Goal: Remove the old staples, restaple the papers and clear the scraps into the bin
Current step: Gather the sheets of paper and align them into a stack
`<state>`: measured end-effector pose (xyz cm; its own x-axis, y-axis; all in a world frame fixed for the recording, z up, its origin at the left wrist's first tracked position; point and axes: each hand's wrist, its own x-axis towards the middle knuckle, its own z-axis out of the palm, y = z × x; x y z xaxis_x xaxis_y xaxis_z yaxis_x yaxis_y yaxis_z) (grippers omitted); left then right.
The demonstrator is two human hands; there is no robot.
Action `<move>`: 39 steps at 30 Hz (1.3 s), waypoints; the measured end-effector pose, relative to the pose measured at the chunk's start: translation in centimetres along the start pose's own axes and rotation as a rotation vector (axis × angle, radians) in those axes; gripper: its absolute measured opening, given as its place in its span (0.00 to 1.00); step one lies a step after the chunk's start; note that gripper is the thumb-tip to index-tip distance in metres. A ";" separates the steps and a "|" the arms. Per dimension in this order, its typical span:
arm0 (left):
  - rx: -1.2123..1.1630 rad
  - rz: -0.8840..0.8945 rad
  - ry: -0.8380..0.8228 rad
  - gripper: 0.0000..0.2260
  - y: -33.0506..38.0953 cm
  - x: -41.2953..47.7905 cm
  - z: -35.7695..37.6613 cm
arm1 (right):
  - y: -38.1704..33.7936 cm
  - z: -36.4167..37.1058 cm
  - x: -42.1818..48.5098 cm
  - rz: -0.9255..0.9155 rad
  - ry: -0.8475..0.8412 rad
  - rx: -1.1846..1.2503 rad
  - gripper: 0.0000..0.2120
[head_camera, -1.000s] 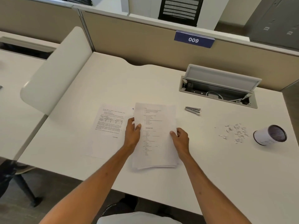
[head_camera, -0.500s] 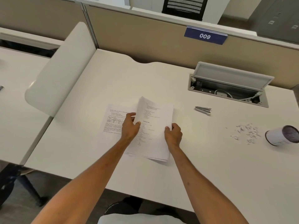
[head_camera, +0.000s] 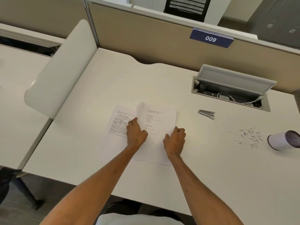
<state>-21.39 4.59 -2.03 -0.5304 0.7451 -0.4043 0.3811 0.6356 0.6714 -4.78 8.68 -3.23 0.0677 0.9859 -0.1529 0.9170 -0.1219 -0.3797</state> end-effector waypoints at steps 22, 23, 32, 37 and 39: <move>-0.528 0.073 -0.080 0.16 0.8 -1.5 -2.7 | 1.2 -2.1 3.4 0.101 -0.164 0.426 0.26; -0.583 0.071 -0.104 0.17 0.6 -1.5 -3.6 | 0.9 -2.4 3.8 0.135 -0.201 0.531 0.28; -0.798 -0.032 -0.139 0.17 -2.8 1.1 -11.1 | -4.7 -1.9 3.0 0.250 -0.524 0.896 0.17; -0.621 -0.083 0.001 0.17 -5.8 2.8 -12.5 | -7.1 -0.1 0.3 0.235 -0.504 0.785 0.14; -0.508 -0.080 0.073 0.18 -7.1 3.3 -12.5 | -7.6 0.9 -1.0 0.200 -0.455 0.642 0.15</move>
<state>-35.33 0.03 -0.43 -0.6009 0.6710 -0.4345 -0.0692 0.4979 0.8645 -12.18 8.49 -1.02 -0.0870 0.8123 -0.5767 0.4904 -0.4690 -0.7346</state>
